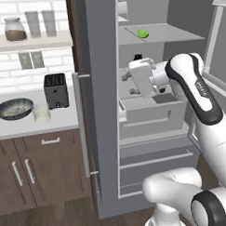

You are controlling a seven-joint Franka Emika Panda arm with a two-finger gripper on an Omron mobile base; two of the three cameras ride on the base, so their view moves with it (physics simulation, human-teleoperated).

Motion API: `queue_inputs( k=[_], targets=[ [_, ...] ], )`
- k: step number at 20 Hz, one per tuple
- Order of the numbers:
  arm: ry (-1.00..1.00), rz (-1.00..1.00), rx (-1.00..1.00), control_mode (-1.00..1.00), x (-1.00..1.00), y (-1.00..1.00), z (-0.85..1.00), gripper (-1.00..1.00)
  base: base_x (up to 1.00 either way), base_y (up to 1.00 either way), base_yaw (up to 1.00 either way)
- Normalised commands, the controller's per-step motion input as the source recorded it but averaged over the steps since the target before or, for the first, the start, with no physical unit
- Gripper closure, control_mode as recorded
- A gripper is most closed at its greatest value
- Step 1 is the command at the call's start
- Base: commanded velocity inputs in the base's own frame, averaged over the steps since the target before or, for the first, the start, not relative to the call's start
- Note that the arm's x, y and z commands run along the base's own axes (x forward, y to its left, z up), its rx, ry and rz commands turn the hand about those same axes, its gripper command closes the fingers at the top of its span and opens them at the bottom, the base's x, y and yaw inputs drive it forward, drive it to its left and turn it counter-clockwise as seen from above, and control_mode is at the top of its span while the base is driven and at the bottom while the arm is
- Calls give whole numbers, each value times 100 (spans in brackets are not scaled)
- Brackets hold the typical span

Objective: Grab a lemon wedge from the fridge and one ice cube from the ice bowl, and put them in the glass of lemonade.

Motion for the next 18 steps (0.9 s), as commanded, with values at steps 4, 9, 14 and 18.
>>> queue_inputs(
  k=[4,9,14,18],
  targets=[
    [0,-21,-4,-100,-17,-83,6,-100,0,0,0],
    [0,-27,-15,-100,-3,-87,2,-100,0,0,0],
    [0,-33,-32,-100,0,-77,2,-100,0,0,0],
    [2,-36,-41,-100,-13,-63,0,-100,0,0,0]
  ],
)
